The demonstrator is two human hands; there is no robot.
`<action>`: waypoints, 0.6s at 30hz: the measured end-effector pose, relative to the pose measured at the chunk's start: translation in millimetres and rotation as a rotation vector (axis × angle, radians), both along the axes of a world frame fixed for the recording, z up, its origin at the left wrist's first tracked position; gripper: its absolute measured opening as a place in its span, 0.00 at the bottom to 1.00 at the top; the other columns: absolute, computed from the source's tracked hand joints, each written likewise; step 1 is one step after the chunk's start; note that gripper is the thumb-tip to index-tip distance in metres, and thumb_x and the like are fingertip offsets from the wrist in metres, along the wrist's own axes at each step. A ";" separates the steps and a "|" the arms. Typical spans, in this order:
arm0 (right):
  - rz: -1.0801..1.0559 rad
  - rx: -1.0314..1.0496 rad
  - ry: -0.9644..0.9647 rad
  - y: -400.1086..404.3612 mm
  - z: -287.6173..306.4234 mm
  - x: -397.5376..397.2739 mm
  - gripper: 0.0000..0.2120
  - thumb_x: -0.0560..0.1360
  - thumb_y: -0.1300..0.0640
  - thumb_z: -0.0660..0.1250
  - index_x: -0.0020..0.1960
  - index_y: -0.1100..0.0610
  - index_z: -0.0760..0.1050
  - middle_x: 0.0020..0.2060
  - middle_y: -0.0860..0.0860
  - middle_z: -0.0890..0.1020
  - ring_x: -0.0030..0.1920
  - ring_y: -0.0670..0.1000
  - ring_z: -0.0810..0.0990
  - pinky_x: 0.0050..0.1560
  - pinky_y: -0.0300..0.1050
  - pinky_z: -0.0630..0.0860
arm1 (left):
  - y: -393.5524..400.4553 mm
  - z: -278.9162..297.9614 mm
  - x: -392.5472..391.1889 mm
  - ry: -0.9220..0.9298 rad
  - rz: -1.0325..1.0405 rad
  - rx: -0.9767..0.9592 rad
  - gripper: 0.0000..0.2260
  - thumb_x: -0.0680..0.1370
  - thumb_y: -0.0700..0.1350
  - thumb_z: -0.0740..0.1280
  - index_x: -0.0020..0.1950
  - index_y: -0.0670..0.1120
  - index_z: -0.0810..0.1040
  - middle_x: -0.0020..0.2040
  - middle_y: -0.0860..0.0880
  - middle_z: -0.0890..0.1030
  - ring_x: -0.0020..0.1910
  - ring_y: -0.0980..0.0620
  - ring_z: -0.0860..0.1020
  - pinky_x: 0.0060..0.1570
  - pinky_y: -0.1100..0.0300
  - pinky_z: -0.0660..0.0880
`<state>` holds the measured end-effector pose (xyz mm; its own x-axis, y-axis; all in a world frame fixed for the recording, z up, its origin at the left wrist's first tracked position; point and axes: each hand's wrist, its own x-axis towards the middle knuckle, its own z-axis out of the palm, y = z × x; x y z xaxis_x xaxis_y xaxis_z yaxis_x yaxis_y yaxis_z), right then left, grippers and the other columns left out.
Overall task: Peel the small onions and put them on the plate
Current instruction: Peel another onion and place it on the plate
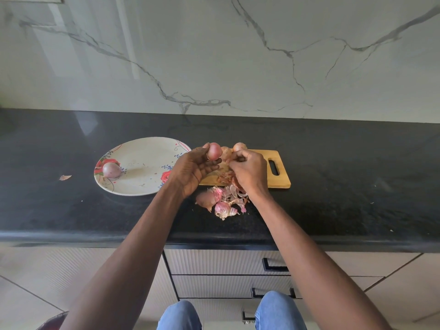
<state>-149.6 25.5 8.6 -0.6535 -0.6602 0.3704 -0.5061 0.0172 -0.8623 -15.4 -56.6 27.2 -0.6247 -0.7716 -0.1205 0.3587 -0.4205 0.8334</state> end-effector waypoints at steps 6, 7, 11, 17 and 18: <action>0.007 -0.088 0.087 5.4 3.1 6.4 0.05 0.75 0.61 0.73 0.50 0.59 0.86 0.43 0.48 0.87 0.42 0.39 0.82 0.51 0.41 0.81 | 0.9 3.1 0.7 0.047 -0.027 0.052 0.07 0.82 0.38 0.64 0.58 0.37 0.75 0.45 0.38 0.86 0.44 0.43 0.85 0.45 0.57 0.84; 0.028 -0.111 0.065 5.4 3.9 6.4 0.07 0.75 0.61 0.74 0.52 0.58 0.86 0.45 0.48 0.87 0.45 0.38 0.82 0.53 0.40 0.80 | 0.8 3.4 0.5 0.048 -0.024 0.035 0.07 0.82 0.39 0.65 0.58 0.38 0.75 0.45 0.38 0.85 0.43 0.44 0.85 0.43 0.57 0.84; 0.154 -0.108 0.081 2.6 3.3 6.4 0.18 0.71 0.58 0.78 0.60 0.56 0.83 0.53 0.50 0.85 0.53 0.46 0.83 0.55 0.44 0.81 | 0.5 0.8 -0.1 0.021 -0.006 -0.026 0.11 0.81 0.43 0.67 0.59 0.37 0.77 0.48 0.38 0.83 0.40 0.47 0.84 0.40 0.60 0.83; 0.058 -0.139 0.021 2.1 2.5 2.0 0.10 0.73 0.59 0.76 0.55 0.59 0.85 0.47 0.51 0.87 0.50 0.48 0.84 0.56 0.49 0.80 | -0.3 -1.2 -0.7 0.045 -0.028 -0.042 0.10 0.82 0.38 0.64 0.62 0.35 0.77 0.58 0.33 0.81 0.47 0.42 0.85 0.44 0.57 0.84; 0.059 -0.133 -0.018 1.7 1.8 0.0 0.09 0.74 0.59 0.75 0.54 0.59 0.86 0.46 0.51 0.87 0.49 0.49 0.84 0.57 0.51 0.80 | -1.1 -1.5 -0.5 0.047 -0.024 -0.051 0.10 0.82 0.37 0.63 0.62 0.35 0.77 0.58 0.33 0.82 0.47 0.42 0.85 0.45 0.57 0.84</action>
